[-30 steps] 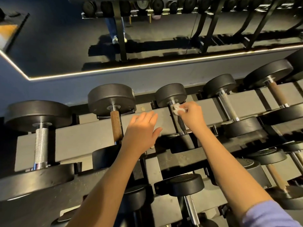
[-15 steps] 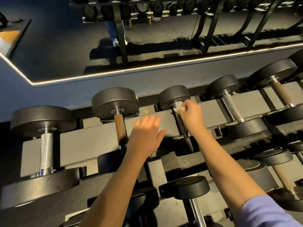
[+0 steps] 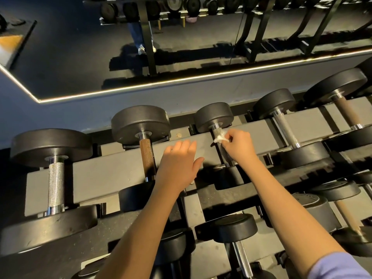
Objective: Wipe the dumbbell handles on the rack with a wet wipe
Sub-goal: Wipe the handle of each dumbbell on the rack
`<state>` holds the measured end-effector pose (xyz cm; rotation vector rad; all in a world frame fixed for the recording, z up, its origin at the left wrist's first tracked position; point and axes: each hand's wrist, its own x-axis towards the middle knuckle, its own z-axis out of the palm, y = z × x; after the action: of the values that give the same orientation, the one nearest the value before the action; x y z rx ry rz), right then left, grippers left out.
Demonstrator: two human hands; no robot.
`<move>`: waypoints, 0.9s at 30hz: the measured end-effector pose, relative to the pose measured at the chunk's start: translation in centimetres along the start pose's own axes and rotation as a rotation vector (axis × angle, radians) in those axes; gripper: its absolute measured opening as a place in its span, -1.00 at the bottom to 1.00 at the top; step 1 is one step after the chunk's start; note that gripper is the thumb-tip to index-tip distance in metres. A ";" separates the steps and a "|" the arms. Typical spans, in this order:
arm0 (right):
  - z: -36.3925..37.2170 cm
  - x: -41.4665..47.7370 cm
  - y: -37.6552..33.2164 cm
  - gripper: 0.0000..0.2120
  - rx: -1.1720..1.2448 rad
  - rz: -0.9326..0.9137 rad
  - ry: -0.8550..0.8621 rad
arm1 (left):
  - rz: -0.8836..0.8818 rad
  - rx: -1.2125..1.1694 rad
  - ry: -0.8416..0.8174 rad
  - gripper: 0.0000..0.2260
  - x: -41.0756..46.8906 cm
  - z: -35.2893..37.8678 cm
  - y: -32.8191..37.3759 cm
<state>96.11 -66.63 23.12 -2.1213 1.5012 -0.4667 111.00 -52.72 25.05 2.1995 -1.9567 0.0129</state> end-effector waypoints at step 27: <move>0.3 0.2 -0.7 -0.81 -0.075 -0.049 0.090 | -0.029 0.048 -0.061 -0.56 0.0 -0.2 0.1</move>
<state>96.87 -66.56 23.33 -2.2259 1.5408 -0.5378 110.91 -52.75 25.23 2.2842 -1.9758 -0.0111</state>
